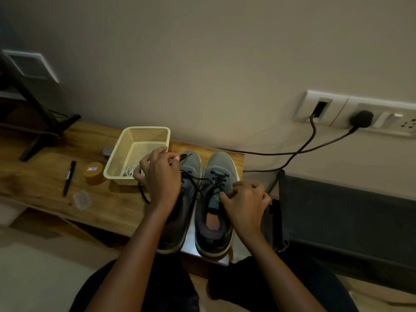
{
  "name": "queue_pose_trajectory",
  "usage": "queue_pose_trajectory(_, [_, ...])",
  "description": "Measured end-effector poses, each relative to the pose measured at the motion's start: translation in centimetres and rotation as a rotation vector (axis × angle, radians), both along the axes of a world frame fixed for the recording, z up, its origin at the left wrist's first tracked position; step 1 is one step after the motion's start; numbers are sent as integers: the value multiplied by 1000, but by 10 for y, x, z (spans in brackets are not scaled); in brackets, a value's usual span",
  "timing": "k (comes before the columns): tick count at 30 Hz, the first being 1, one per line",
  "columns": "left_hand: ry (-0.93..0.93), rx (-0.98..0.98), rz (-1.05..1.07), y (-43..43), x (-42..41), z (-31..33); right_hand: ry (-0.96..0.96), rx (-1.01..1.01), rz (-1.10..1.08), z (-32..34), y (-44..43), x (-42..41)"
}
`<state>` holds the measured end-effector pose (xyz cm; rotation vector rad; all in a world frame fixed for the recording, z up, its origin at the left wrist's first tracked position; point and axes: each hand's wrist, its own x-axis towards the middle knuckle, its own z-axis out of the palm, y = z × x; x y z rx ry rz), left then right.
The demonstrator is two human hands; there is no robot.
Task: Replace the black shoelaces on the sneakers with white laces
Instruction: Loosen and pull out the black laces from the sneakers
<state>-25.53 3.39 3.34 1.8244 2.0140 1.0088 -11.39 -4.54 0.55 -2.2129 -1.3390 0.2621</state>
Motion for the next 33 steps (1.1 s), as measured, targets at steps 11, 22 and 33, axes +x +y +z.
queue_pose_trajectory(11, [449, -126, -339, -39, 22, -15, -32, -245, 354, 17, 45, 14])
queue_pose_trajectory(22, [505, 82, -247, -34, 27, -29, 14, 39, 264, -2, 47, 8])
queue_pose_trajectory(33, [525, 169, -200, -33, 29, -42, -143, -26, 307, 8, 39, 5])
